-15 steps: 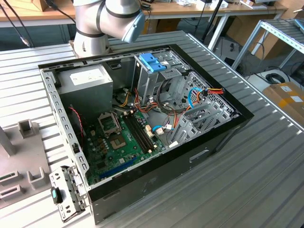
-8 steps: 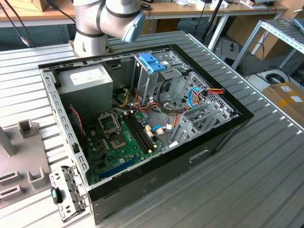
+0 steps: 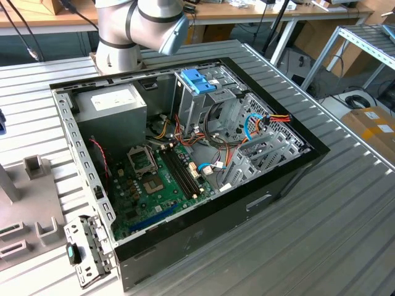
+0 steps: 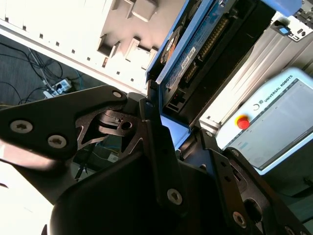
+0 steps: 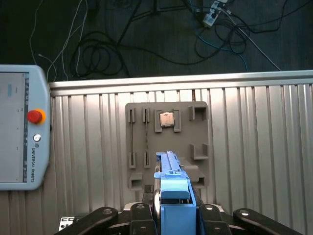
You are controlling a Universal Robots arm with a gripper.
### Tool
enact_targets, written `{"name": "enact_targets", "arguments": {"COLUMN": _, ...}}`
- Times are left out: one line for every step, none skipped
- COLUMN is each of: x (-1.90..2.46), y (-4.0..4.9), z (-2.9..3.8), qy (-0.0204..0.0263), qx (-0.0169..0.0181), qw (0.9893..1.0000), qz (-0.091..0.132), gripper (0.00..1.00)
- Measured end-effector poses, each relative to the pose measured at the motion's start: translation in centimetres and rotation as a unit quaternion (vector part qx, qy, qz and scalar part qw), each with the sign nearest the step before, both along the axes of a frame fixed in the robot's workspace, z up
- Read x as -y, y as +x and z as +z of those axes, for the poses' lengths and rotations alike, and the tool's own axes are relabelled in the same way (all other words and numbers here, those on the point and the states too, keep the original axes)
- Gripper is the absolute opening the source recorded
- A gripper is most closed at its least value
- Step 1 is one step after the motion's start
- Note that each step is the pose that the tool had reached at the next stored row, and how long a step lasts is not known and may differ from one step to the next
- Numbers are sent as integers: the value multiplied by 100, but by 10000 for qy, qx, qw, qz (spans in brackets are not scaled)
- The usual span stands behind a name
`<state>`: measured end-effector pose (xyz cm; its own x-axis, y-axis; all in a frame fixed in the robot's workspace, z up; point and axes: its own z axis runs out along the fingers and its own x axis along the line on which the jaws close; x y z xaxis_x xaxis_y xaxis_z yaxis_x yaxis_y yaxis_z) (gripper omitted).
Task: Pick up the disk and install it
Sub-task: 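Pick up the disk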
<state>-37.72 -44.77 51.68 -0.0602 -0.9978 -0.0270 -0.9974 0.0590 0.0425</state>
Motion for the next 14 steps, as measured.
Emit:
{"name": "enact_targets", "arguments": {"x": 0, "y": 6, "z": 0, "qy": 0, "qx": 0, "qw": 10000, "qz": 0, "gripper": 37}}
{"name": "enact_targets", "arguments": {"x": 1, "y": 20, "z": 0, "qy": 0, "qx": 0, "qw": 10000, "qz": 0, "gripper": 37}}
{"name": "enact_targets", "arguments": {"x": 1, "y": 36, "z": 0, "qy": 0, "qx": 0, "qw": 10000, "qz": 0, "gripper": 37}}
{"name": "enact_targets", "arguments": {"x": 2, "y": 45, "z": -1, "qy": 0, "qx": 0, "qw": 10000, "qz": 0, "gripper": 37}}
{"name": "enact_targets", "arguments": {"x": 2, "y": 52, "z": -1, "qy": 0, "qx": 0, "qw": 10000, "qz": 0, "gripper": 37}}
{"name": "enact_targets", "arguments": {"x": 2, "y": 64, "z": -1, "qy": 0, "qx": 0, "qw": 10000, "qz": 0, "gripper": 37}}
{"name": "enact_targets", "arguments": {"x": 5, "y": 184, "z": -3, "qy": 0, "qx": -1, "qw": 10000, "qz": 0, "gripper": 37}}
{"name": "enact_targets", "arguments": {"x": 6, "y": 264, "z": -6, "qy": 0, "qx": 0, "qw": 10000, "qz": 0, "gripper": 37}}
{"name": "enact_targets", "arguments": {"x": 6, "y": 303, "z": -8, "qy": 0, "qx": 0, "qw": 10000, "qz": 0, "gripper": 37}}
{"name": "enact_targets", "arguments": {"x": 6, "y": 348, "z": -9, "qy": 0, "qx": 0, "qw": 10000, "qz": 0, "gripper": 37}}
{"name": "enact_targets", "arguments": {"x": 6, "y": 379, "z": -11, "qy": -1, "qx": 0, "qw": 10000, "qz": 0, "gripper": 37}}
{"name": "enact_targets", "arguments": {"x": 6, "y": 386, "z": -11, "qy": 0, "qx": 0, "qw": 10000, "qz": 0, "gripper": 37}}
{"name": "enact_targets", "arguments": {"x": 6, "y": 392, "z": -11, "qy": -1, "qx": 0, "qw": 10000, "qz": 0, "gripper": 37}}
{"name": "enact_targets", "arguments": {"x": 6, "y": 398, "z": -11, "qy": -1, "qx": -1, "qw": 10000, "qz": 0, "gripper": 37}}
